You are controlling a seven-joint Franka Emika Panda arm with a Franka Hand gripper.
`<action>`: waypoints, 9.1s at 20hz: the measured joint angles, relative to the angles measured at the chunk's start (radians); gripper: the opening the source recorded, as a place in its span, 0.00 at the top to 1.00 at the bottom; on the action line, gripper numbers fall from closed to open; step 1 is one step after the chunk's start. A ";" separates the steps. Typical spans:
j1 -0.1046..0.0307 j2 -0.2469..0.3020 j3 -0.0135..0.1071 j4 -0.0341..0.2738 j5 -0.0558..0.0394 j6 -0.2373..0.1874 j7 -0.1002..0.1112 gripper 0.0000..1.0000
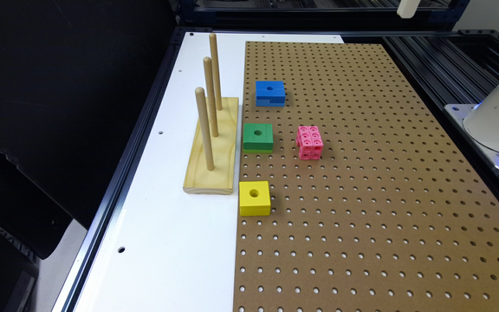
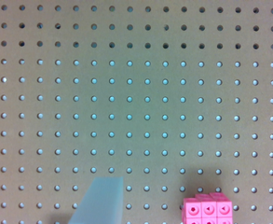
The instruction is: Pick up blue block.
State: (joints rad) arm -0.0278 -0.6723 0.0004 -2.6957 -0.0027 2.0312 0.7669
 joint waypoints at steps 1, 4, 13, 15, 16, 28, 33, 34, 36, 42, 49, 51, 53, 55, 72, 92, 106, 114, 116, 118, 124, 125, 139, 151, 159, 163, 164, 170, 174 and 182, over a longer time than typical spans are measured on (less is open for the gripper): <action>0.000 0.000 0.000 0.000 0.0000 0.000 0.000 0.00; 0.000 0.000 0.000 0.000 0.0000 0.000 0.000 0.00; 0.000 -0.001 0.000 0.000 0.0000 0.000 0.000 0.00; -0.044 -0.001 0.000 0.000 -0.0032 0.011 -0.036 0.00; -0.049 0.000 0.000 0.000 -0.0032 0.015 -0.041 0.00; -0.096 0.045 0.000 0.006 -0.0037 0.080 -0.084 0.00; -0.123 0.067 0.000 0.025 -0.0037 0.090 -0.112 0.00; -0.128 0.075 0.000 0.032 -0.0037 0.093 -0.117 0.00; -0.134 0.097 0.000 0.047 -0.0037 0.101 -0.123 0.00; -0.150 0.173 0.000 0.101 -0.0038 0.121 -0.139 0.00; -0.217 0.295 -0.001 0.209 -0.0040 0.126 -0.206 0.00; -0.240 0.322 -0.002 0.232 -0.0039 0.126 -0.230 0.00; -0.258 0.339 -0.002 0.247 -0.0039 0.126 -0.248 0.00; -0.270 0.348 -0.002 0.254 -0.0039 0.126 -0.261 0.00; -0.296 0.388 -0.002 0.250 -0.0039 0.159 -0.283 0.00; -0.296 0.573 0.000 0.224 -0.0039 0.339 -0.283 0.00; -0.296 0.668 0.019 0.219 -0.0031 0.464 -0.279 0.00; -0.296 0.678 0.030 0.228 -0.0028 0.467 -0.276 0.00; -0.296 0.713 0.030 0.227 -0.0028 0.498 -0.276 0.00; -0.296 0.767 0.030 0.228 -0.0028 0.551 -0.276 0.00; -0.296 0.845 0.030 0.252 -0.0028 0.611 -0.276 0.00; -0.296 0.844 0.030 0.253 -0.0028 0.611 -0.276 0.00; -0.296 0.892 0.037 0.266 -0.0028 0.641 -0.274 0.00; -0.296 0.912 0.041 0.271 -0.0028 0.651 -0.272 0.00; -0.296 1.023 0.043 0.310 -0.0028 0.737 -0.272 0.00; -0.296 1.041 0.048 0.338 -0.0028 0.737 -0.269 0.00; -0.296 1.046 0.049 0.343 -0.0028 0.737 -0.269 0.00; -0.296 1.059 0.052 0.360 -0.0028 0.736 -0.266 0.00; -0.296 1.060 0.053 0.360 -0.0028 0.736 -0.265 0.00; -0.297 1.059 0.052 0.360 -0.0028 0.736 -0.265 1.00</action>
State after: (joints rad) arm -0.3245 0.3867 0.0519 -2.3356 -0.0055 2.7672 0.5018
